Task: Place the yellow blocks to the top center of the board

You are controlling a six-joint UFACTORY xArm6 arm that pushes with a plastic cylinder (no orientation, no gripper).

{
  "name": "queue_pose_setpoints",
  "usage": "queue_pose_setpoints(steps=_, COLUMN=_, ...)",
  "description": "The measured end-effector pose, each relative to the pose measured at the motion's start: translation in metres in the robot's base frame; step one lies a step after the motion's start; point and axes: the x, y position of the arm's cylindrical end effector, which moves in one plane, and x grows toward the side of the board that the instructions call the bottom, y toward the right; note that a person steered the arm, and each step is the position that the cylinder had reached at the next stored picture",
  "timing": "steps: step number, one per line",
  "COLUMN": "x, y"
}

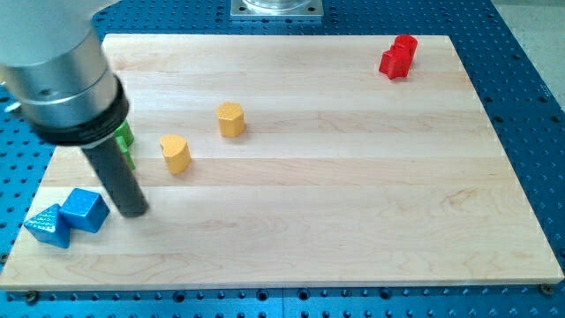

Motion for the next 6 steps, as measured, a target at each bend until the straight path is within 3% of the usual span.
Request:
queue_pose_setpoints(steps=1, x=-0.038, y=0.014)
queue_pose_setpoints(steps=3, x=-0.116, y=0.095)
queue_pose_setpoints(steps=5, x=-0.189, y=0.102)
queue_pose_setpoints(steps=6, x=-0.175, y=0.08)
